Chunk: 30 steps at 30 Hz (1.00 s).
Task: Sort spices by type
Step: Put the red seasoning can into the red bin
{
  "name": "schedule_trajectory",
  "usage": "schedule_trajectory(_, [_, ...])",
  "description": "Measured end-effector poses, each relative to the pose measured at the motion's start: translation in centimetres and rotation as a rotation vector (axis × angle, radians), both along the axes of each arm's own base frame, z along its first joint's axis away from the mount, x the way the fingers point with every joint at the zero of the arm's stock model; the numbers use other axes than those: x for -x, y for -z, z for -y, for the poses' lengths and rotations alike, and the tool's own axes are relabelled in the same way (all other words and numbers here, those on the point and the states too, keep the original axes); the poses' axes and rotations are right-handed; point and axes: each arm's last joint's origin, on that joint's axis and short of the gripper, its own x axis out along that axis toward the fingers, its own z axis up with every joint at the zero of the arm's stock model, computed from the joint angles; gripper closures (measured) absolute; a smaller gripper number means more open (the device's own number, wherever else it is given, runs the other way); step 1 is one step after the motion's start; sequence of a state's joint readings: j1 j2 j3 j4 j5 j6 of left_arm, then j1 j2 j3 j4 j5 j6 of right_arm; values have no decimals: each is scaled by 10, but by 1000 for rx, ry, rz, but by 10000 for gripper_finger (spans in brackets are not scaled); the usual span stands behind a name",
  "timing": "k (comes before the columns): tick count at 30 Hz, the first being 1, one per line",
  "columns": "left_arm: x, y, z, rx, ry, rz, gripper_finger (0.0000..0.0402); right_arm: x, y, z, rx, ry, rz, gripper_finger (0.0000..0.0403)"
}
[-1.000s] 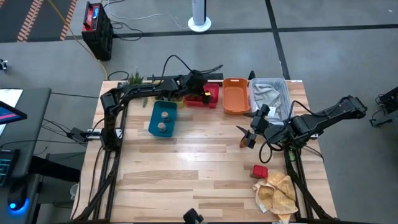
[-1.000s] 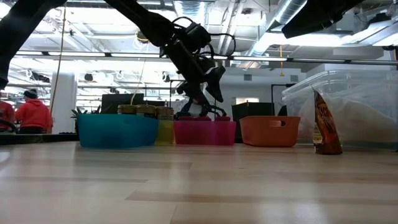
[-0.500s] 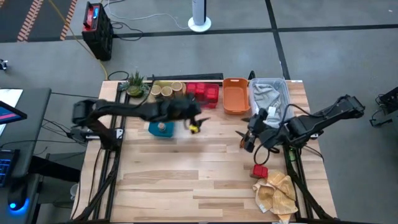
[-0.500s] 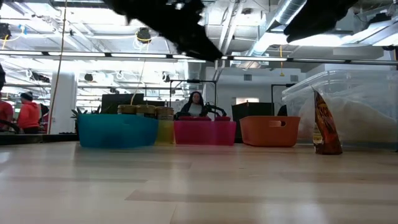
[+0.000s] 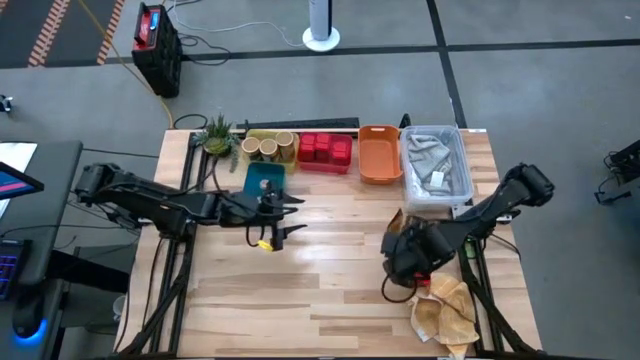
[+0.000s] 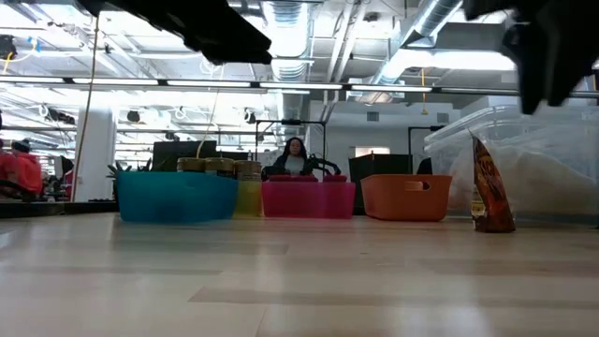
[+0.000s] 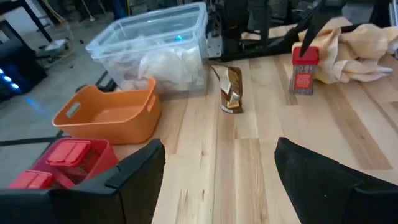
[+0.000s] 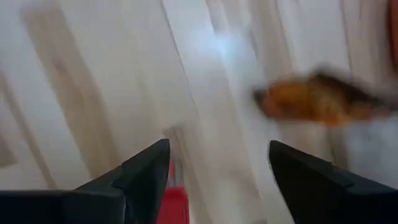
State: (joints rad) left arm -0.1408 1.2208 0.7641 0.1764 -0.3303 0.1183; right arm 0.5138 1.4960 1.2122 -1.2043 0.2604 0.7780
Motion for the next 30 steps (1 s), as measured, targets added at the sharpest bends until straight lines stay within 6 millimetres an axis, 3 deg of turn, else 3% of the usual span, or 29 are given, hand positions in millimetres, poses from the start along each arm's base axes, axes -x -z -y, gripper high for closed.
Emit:
schedule_trajectory(11, [3, -1, 2, 7, -5, -3, 114, 28, 2, -41, -111, 53, -32, 100])
schedule_trajectory(17, [3, -1, 2, 19, -7, 0, 113, 40, 4, -54, -103, 42, -30, 65])
schedule_trajectory(23, [3, -1, 2, 28, -10, 3, 113, 37, 19, -56, -14, 43, -112, 9])
schedule_trajectory(30, [2, -2, 1, 23, -16, 11, 113, 27, 33, -55, 31, 23, -180, 12])
